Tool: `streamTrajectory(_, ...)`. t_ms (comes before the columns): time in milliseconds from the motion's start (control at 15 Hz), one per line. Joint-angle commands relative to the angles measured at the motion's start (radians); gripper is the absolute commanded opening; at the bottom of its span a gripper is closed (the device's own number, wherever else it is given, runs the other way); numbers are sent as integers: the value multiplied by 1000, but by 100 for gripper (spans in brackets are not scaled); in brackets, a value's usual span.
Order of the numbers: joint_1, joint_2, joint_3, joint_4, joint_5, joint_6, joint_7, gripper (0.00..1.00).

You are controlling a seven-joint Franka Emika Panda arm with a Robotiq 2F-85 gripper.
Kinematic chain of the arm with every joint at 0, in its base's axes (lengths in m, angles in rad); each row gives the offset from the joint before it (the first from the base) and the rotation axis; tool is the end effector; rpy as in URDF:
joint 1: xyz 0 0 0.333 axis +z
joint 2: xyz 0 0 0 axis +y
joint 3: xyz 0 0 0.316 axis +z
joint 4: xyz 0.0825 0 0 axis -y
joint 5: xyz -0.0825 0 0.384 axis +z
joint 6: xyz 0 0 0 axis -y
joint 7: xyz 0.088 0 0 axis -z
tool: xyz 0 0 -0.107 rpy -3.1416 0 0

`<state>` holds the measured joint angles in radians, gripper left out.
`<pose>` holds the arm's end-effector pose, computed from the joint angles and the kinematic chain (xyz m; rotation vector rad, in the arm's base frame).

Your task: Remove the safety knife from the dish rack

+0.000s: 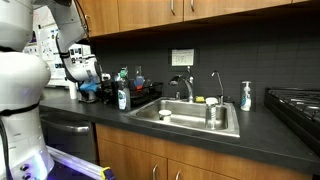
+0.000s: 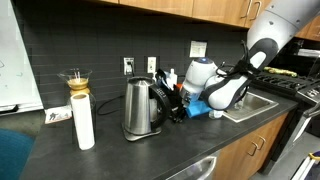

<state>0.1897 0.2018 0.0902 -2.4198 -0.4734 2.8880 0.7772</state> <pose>0.4867 0.1681 0.2515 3.0974 -0.0905 0.4822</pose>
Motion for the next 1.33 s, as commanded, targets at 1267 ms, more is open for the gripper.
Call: streamTrajectory(1267,64,-116,146,-99,190,-86,54,7)
